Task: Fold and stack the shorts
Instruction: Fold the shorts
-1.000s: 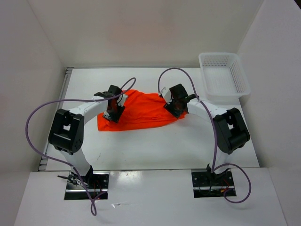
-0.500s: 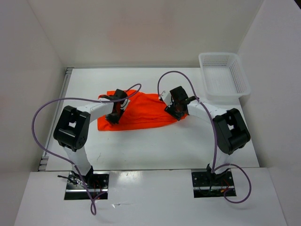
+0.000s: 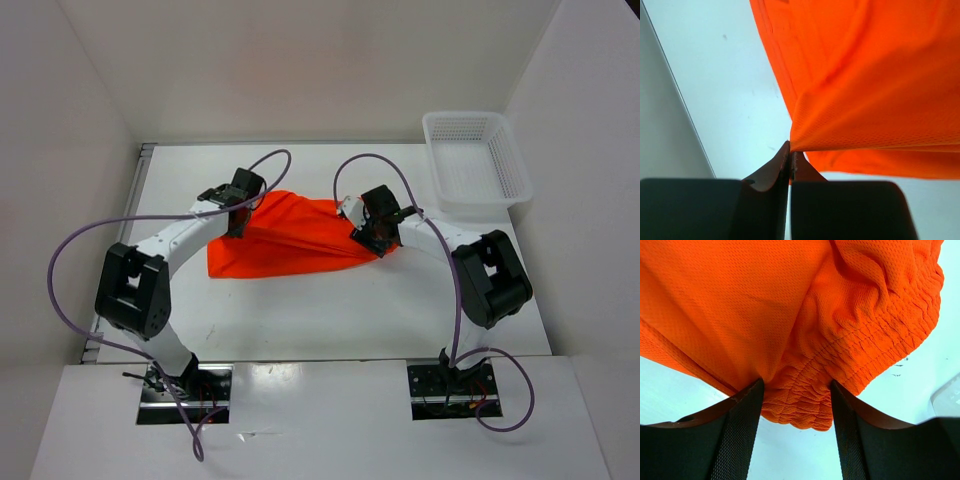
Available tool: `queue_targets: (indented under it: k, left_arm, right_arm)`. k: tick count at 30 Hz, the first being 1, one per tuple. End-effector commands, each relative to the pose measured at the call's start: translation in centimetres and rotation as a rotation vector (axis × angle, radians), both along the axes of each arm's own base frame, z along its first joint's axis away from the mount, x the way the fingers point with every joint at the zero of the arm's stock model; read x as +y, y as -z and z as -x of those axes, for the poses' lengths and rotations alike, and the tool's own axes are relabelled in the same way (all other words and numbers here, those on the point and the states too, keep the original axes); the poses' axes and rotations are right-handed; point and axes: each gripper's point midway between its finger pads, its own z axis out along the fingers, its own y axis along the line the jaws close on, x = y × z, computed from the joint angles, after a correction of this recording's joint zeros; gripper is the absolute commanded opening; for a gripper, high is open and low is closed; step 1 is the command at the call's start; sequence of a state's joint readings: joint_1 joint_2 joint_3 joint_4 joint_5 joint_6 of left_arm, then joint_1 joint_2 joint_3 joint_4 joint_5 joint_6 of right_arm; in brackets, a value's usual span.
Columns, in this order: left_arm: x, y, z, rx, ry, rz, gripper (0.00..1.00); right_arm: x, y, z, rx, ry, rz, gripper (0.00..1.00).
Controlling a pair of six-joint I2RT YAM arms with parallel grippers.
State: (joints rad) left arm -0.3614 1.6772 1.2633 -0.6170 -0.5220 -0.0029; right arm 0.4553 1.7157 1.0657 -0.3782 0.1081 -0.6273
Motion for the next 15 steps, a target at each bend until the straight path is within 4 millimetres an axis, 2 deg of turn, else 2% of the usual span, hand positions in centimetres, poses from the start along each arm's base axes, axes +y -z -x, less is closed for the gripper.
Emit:
queue_targets:
  k: [1, 2, 3, 4, 7, 9, 11, 12, 15]
  left_arm:
    - [2.1, 0.3, 4.1, 0.084, -0.009, -0.084, 0.0]
    - [2.5, 1.0, 5.5, 0.132, -0.004, -0.094, 0.0]
    - [2.0, 2.6, 7.7, 0.205, 0.036, -0.093, 0.0]
    - [1.8, 3.2, 9.1, 0.254, 0.057, -0.093, 0.0]
    - [1.1, 5.5, 11.9, 0.348, 0.102, -0.053, 0.0]
    - [0.9, 7.0, 12.5, 0.388, 0.107, -0.045, 0.02]
    - [0.7, 7.6, 12.0, 0.38, 0.107, -0.041, 0.03]
    - [0.4, 8.2, 11.7, 0.384, 0.11, -0.034, 0.04]
    - [0.4, 8.7, 10.5, 0.369, 0.101, -0.059, 0.04]
  right_arm:
    - [-0.3, 0.5, 0.0, -0.001, -0.015, 0.016, 0.61]
    - [-0.3, 0.5, 0.0, -0.001, -0.015, 0.016, 0.61]
    - [-0.3, 0.5, 0.0, -0.001, -0.015, 0.016, 0.61]
    - [-0.3, 0.5, 0.0, -0.002, -0.023, 0.021, 0.61]
    - [-0.1, 0.5, -0.2, 0.001, -0.028, 0.014, 0.61]
    - [0.3, 0.0, -0.5, -0.003, -0.033, 0.002, 0.61]
    - [0.6, -0.7, -0.5, -0.001, -0.02, -0.018, 0.63]
    - [1.1, -2.0, -0.9, -0.018, -0.02, -0.048, 0.64]
    - [2.7, -5.9, -0.8, -0.025, -0.011, -0.174, 0.66]
